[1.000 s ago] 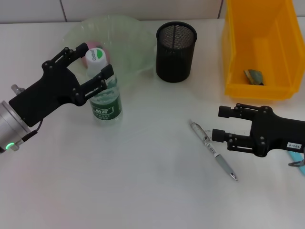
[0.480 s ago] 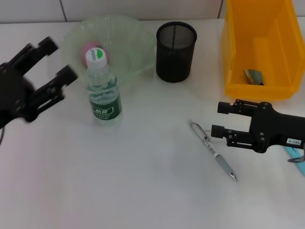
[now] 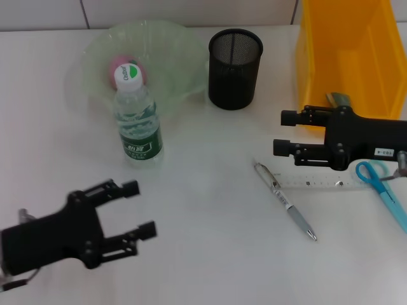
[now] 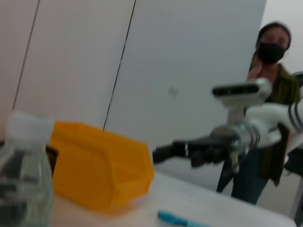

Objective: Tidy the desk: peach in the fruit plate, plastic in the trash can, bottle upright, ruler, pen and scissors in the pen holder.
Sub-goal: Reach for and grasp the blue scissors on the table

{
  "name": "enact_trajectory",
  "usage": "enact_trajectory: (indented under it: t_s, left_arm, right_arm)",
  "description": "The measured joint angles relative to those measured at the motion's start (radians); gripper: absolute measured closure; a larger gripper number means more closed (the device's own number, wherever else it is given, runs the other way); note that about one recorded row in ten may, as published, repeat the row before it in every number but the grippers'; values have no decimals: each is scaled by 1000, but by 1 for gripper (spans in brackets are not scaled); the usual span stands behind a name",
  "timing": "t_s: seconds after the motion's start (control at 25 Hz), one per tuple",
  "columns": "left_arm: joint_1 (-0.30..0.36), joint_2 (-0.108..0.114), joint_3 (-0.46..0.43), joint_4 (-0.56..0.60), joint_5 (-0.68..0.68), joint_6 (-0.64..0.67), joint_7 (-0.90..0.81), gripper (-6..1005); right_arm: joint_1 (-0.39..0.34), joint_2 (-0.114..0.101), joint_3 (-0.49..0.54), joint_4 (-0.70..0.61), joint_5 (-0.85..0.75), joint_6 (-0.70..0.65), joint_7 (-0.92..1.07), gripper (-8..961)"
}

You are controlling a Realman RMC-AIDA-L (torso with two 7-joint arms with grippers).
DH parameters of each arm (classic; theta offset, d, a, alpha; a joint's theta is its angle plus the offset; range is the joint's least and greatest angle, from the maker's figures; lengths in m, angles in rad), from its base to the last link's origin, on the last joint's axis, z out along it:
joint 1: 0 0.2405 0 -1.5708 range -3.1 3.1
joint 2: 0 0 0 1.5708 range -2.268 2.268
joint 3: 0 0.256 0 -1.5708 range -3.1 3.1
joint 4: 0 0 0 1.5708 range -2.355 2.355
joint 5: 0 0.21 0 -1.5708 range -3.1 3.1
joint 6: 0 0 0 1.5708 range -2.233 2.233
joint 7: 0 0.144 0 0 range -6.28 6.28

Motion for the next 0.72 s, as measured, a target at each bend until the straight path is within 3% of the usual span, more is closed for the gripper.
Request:
enact_trajectory:
  t_s: [0.08,0.16,0.24,0.28,0.32,0.44,0.48,0.52,0.68,0.72]
  left_arm:
    - [-25,-20,1,-3,54,-41,-10,198]
    - [-36,-26,2,-5,74,-50,-18,197]
    - [-52,-33,2,-5,98,-64,-34,197]
    - [-58,-36,2,-5,107,-69,-40,197]
    - [-58,-36,2,-5,107,-69,-40,197]
    - [-70,-38,3,-6,112,-71,-53,197]
    - [-73,-38,4,-6,113,-72,-59,198]
    - [-73,-38,4,-6,113,-72,-59,198]
    - [-79,-38,4,-4,114,-73,-67,198]
    - [-79,-38,4,-4,114,-73,-67,198]
  right_arm:
    - [13,-2,-80,-64,-4,12,74,241]
    - [15,-3,-113,-96,-4,15,116,241]
    - [16,-4,-169,-176,-12,17,214,241]
    - [17,-4,-227,-283,-49,15,352,241]
    - [17,-4,-227,-283,-49,15,352,241]
    - [27,1,-310,-496,-171,-6,606,240]
    - [34,12,-363,-644,-274,-34,770,240]
    - [34,12,-363,-644,-274,-34,770,240]
    - [40,35,-501,-914,-478,-102,1080,240]
    - [40,35,-501,-914,-478,-102,1080,240]
